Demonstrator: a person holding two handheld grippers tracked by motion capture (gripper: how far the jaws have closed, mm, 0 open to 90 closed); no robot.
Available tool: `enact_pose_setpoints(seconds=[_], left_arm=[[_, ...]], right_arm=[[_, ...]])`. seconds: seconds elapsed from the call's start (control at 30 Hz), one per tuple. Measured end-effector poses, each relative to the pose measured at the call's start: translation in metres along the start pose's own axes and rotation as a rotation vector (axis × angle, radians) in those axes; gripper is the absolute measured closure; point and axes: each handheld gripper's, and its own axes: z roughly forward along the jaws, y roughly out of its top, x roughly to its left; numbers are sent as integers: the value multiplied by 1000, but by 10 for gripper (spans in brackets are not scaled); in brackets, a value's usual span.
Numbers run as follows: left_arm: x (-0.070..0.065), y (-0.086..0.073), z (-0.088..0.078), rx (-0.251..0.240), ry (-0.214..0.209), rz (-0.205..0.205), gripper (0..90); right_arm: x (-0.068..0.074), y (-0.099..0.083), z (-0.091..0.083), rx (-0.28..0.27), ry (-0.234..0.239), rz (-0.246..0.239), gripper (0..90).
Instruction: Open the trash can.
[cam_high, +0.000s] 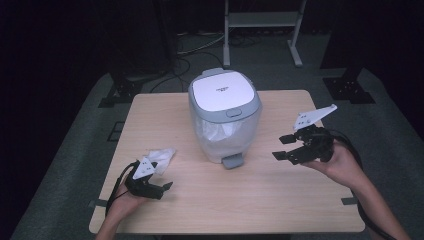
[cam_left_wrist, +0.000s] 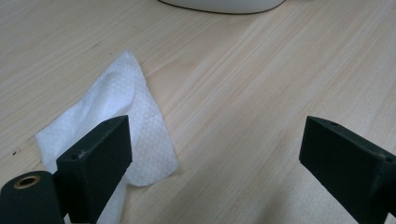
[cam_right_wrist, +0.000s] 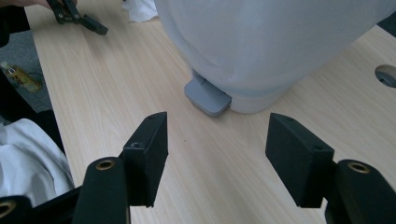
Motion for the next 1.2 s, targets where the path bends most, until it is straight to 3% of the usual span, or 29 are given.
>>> enact_pose_setpoints(seconds=[0.53,1.2], left_arm=[[-1,0,1,-1,-2,0,83],[1,0,0,2,-3,-2,83]], right_arm=[[2,34,-11,18,-18,-32,428],[0,75,-24,-16,-12,-29,598]])
